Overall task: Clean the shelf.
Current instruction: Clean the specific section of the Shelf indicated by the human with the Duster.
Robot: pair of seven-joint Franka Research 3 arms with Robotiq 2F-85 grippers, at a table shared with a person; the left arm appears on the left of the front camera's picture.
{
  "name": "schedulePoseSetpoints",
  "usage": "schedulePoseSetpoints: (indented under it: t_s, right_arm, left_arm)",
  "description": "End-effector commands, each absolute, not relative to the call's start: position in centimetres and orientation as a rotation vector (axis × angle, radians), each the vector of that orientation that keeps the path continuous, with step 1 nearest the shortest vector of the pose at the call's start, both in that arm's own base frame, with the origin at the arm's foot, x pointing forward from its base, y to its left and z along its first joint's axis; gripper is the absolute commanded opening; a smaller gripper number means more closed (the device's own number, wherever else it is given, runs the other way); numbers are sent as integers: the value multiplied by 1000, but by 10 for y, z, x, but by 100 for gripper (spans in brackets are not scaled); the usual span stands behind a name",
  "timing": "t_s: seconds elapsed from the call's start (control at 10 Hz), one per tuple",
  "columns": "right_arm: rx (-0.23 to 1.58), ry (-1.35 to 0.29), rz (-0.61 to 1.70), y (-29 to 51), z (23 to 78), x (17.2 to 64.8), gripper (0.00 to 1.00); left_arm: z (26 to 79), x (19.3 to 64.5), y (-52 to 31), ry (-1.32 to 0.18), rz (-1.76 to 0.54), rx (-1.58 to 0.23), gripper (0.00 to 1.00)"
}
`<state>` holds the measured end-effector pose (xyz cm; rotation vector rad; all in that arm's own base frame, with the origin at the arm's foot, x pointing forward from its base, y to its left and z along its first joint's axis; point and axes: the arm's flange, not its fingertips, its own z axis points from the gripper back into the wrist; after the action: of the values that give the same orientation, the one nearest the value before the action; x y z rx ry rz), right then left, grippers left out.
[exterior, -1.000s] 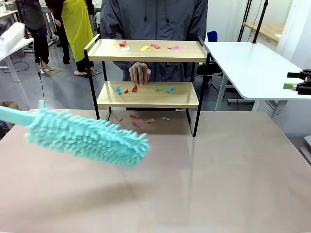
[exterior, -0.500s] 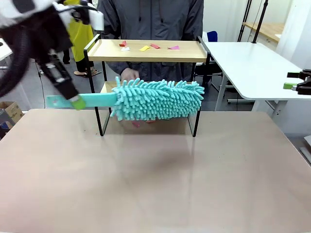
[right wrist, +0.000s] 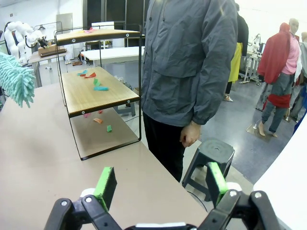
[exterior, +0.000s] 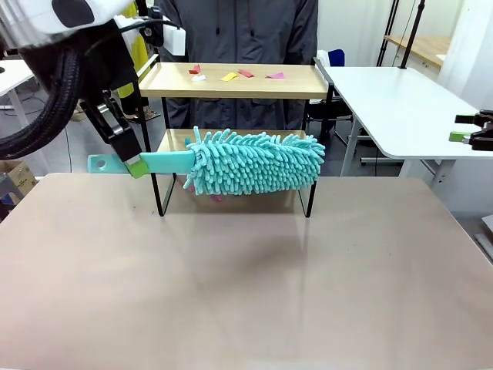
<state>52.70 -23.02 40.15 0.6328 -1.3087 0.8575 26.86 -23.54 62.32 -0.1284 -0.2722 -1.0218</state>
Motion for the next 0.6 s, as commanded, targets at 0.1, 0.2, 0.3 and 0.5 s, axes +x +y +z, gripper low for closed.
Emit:
schedulePoseSetpoints:
  t_s: [0.1,0.2,0.3,0.5]
  right_arm:
    - [632,-1313,862,-228,404,528,100]
    - [632,-1313,862,-228,404,528,100]
    - [632,-1313,862,-228,404,528,100]
    - [632,-1313,862,-228,404,528,100]
  left_arm:
    - [601,270,-268,-295,-857,-115,13]
    - [595,275,-283,-333,-747,-125,13]
    - [588,280,-302,-378,-640,-107,13]
    - [575,287,-323,-436,-539,-175,13]
